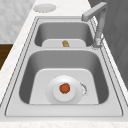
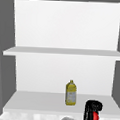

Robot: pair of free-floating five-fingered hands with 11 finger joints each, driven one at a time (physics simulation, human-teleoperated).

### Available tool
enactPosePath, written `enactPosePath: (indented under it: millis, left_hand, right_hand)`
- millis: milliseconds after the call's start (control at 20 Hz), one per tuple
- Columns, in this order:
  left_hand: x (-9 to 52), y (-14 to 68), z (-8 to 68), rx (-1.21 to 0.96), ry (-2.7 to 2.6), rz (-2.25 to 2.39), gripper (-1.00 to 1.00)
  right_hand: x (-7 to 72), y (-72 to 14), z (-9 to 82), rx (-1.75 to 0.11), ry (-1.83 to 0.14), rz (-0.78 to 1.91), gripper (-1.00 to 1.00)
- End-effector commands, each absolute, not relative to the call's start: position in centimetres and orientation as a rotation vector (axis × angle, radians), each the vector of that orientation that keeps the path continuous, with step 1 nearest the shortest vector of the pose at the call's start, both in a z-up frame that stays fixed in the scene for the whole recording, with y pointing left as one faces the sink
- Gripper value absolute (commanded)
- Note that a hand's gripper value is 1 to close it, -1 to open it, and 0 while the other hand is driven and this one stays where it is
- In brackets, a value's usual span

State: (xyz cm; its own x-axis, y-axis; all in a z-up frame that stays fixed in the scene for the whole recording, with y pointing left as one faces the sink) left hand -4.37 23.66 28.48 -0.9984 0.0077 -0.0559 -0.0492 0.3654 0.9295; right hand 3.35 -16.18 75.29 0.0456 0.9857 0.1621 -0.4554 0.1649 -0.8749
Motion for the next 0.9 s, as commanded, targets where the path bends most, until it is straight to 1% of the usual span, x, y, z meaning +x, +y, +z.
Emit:
enactPosePath:
  millis: [0,450,850]
  left_hand:
    - [-4.4,23.7,28.5,-0.039,2.554,1.741,0.00]
    - [-4.4,23.7,28.5,-0.039,2.554,1.741,0.00]
    - [-4.4,23.7,28.5,-0.039,2.554,1.741,0.00]
  right_hand:
    - [3.7,-16.1,77.6,-0.759,-0.915,1.294,1.00]
    - [8.1,-16.1,81.0,-0.678,-0.873,1.317,1.00]
    - [14.2,-16.3,82.0,-0.682,-0.834,1.333,1.00]
